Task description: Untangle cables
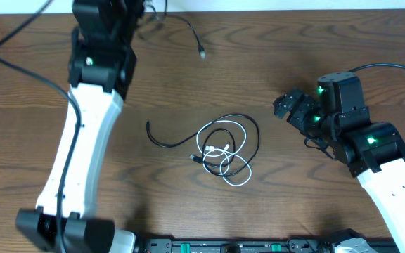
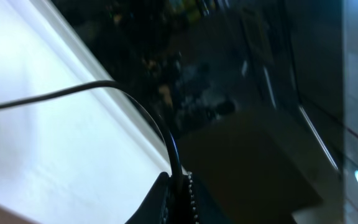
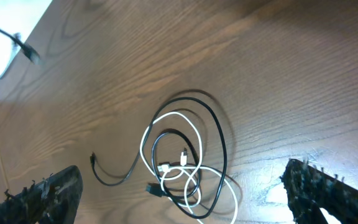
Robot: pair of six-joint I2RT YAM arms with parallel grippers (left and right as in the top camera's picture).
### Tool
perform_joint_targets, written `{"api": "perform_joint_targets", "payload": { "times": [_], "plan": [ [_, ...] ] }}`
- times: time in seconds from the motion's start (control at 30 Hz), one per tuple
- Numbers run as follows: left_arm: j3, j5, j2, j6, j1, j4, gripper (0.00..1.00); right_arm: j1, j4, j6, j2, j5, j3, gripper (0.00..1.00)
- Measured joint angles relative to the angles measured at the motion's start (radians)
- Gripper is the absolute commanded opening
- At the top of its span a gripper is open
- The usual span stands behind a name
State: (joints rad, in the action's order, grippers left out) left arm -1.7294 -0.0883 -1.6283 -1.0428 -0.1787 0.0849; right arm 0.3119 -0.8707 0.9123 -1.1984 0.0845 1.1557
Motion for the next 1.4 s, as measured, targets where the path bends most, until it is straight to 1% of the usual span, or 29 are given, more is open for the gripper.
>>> {"api": "perform_joint_targets", "payload": {
  "times": [0.13,0.3,0.47,0.6,0.67,0.7,0.73,0.77,0.8,0.83,0.87,1.0,1.1,1.2,1.4],
  "plan": [
    [-0.077,0.011,-0.092,0.003,0.051,0.003,0.07,0.000,0.000,0.000,0.000,-0.014,0.000,0.99],
    [-0.095,0.032,-0.192,0.040,0.114,0.026,0.08,0.000,0.000,-0.001,-0.003,-0.041,0.000,0.97],
    [-0.095,0.077,-0.300,0.120,0.187,0.051,0.08,0.000,0.000,-0.004,-0.032,-0.056,-0.006,0.95],
    [-0.095,0.150,-0.379,0.227,0.262,0.056,0.09,0.000,0.000,-0.004,-0.077,-0.059,-0.034,0.93],
    [-0.095,0.201,-0.420,0.294,0.305,0.074,0.17,0.000,-0.001,-0.004,-0.107,-0.060,-0.051,0.93],
    [-0.095,0.227,-0.441,0.327,0.325,0.087,0.25,0.000,-0.001,-0.004,-0.126,-0.060,-0.058,0.93],
    [-0.095,0.253,-0.462,0.366,0.345,0.101,0.41,0.000,-0.001,-0.004,-0.144,-0.060,-0.065,0.93],
    [-0.095,0.282,-0.490,0.413,0.369,0.124,0.61,0.000,-0.001,-0.004,-0.165,-0.059,-0.072,0.93],
    [-0.096,0.304,-0.512,0.448,0.388,0.140,0.78,0.000,-0.002,-0.004,-0.181,-0.059,-0.075,0.93],
    [-0.097,0.327,-0.537,0.491,0.410,0.151,0.90,0.000,-0.002,-0.004,-0.199,-0.059,-0.077,0.93],
    [-0.097,0.347,-0.562,0.534,0.431,0.152,0.94,0.000,-0.002,-0.004,-0.216,-0.059,-0.079,0.93],
    [-0.097,0.394,-0.648,0.699,0.511,0.110,0.95,0.000,0.005,-0.004,-0.270,-0.050,-0.080,0.93],
    [-0.097,0.411,-0.684,0.784,0.564,0.043,0.95,0.000,0.017,-0.004,-0.299,-0.031,-0.080,0.94],
    [-0.097,0.420,-0.686,0.827,0.608,-0.005,0.95,0.002,0.024,-0.004,-0.316,-0.013,-0.080,0.99],
    [-0.097,0.433,-0.628,0.863,0.644,-0.100,0.95,0.017,0.022,-0.011,-0.320,0.006,-0.080,0.99]
  ]
}}
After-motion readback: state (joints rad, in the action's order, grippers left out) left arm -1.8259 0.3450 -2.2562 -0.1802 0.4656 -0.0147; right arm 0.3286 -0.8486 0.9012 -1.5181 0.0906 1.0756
